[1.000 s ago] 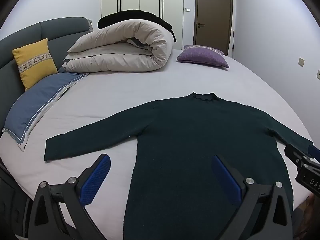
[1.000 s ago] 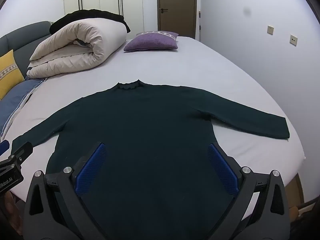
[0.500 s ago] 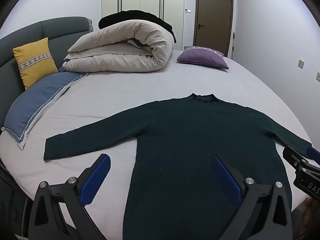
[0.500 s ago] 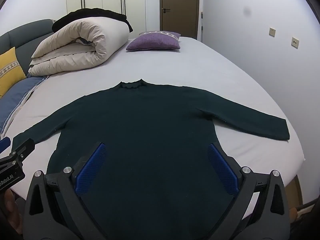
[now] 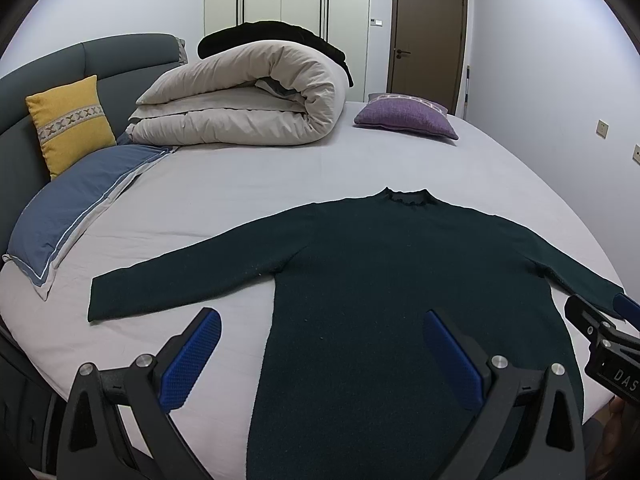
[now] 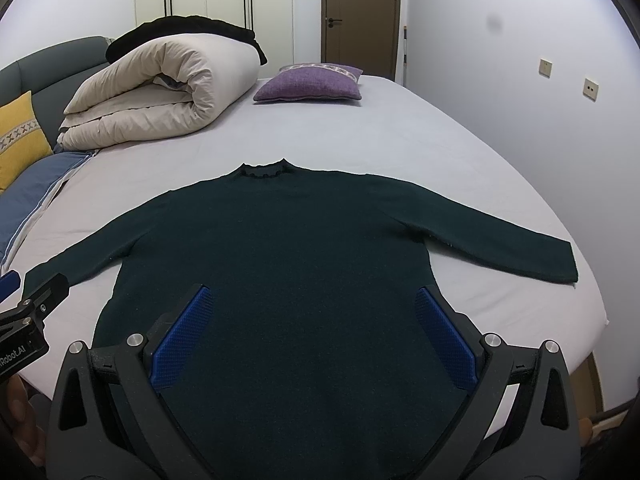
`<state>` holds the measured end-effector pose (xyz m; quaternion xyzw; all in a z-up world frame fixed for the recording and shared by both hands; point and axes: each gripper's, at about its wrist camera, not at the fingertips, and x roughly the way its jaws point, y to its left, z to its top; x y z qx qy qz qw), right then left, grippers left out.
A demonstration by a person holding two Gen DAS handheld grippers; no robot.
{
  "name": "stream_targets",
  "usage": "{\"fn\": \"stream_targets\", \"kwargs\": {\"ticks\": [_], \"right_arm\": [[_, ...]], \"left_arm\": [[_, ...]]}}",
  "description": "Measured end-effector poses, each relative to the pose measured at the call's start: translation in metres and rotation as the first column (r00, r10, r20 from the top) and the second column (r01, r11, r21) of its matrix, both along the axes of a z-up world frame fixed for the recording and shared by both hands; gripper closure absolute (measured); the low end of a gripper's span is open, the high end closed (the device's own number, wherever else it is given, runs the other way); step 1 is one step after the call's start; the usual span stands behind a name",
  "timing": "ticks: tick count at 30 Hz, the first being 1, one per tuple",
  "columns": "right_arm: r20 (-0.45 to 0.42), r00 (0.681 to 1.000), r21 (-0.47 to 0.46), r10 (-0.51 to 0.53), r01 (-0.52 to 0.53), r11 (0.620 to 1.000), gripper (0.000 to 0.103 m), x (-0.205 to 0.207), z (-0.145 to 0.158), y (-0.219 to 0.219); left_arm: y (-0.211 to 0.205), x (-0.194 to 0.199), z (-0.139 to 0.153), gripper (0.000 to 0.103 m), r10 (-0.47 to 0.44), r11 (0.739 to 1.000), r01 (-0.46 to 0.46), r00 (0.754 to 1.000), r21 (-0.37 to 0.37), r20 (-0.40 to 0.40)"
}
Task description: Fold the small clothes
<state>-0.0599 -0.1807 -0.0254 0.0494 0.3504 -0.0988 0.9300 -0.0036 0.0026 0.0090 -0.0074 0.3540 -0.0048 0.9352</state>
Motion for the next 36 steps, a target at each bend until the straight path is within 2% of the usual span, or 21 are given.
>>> {"fn": "stream_targets", "kwargs": {"ticks": [36], "right_arm": [[-0.003,1.0,-0.036,0.016,-0.016,0.999,0.0,-0.0004,0.0051,0.0057]], "left_arm": [[0.0016,-0.0009,0.0006,0.0,0.001,1.0,-0.001,1.0,-0.003,0.005]]}}
